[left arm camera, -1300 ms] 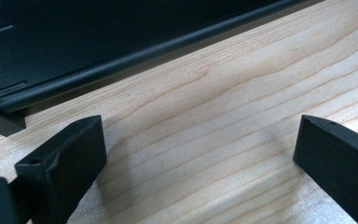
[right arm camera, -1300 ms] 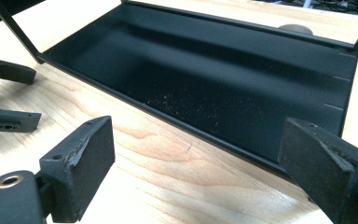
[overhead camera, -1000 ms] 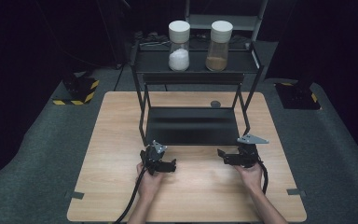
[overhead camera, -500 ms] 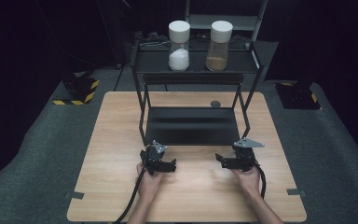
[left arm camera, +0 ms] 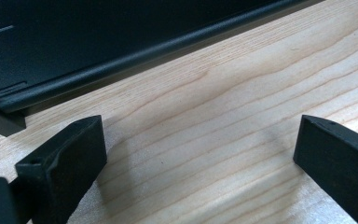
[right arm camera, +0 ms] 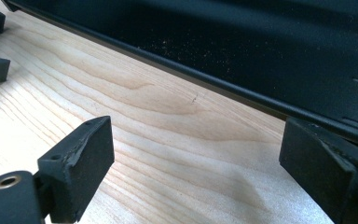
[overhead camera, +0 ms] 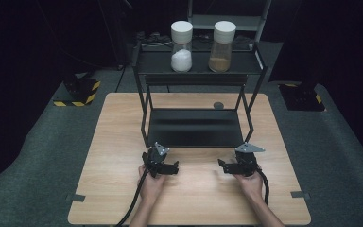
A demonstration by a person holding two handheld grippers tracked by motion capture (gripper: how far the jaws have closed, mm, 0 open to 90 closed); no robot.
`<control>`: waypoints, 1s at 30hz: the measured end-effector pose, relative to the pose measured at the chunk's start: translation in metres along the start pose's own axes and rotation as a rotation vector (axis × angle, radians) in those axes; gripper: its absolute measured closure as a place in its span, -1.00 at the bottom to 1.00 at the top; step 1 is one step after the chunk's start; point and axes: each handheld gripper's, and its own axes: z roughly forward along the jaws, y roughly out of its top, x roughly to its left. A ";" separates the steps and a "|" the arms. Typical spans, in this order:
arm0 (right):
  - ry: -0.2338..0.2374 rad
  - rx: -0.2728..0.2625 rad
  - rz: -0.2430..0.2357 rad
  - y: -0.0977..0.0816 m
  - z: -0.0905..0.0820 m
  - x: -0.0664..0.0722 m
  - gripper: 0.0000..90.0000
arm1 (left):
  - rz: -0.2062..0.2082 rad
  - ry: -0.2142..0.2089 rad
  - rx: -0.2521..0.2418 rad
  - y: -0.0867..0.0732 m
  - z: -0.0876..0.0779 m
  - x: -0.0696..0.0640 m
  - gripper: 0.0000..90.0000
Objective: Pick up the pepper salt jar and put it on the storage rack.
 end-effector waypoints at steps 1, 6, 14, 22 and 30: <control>-0.002 0.003 0.001 0.000 0.000 0.001 -0.79 | 0.001 0.000 0.001 0.000 0.000 0.000 -0.95; -0.009 0.009 -0.005 -0.003 0.000 0.001 -0.79 | 0.001 0.000 0.001 0.000 0.000 0.000 -0.95; -0.013 0.014 -0.006 -0.006 0.001 0.002 -0.79 | 0.001 0.000 0.001 0.000 0.000 0.000 -0.95; -0.022 0.031 -0.012 -0.006 0.003 0.004 -0.79 | 0.000 0.000 0.000 0.000 0.000 0.000 -0.95; -0.027 0.053 -0.034 -0.005 0.006 0.008 -0.79 | 0.000 0.000 0.000 0.000 0.000 0.000 -0.95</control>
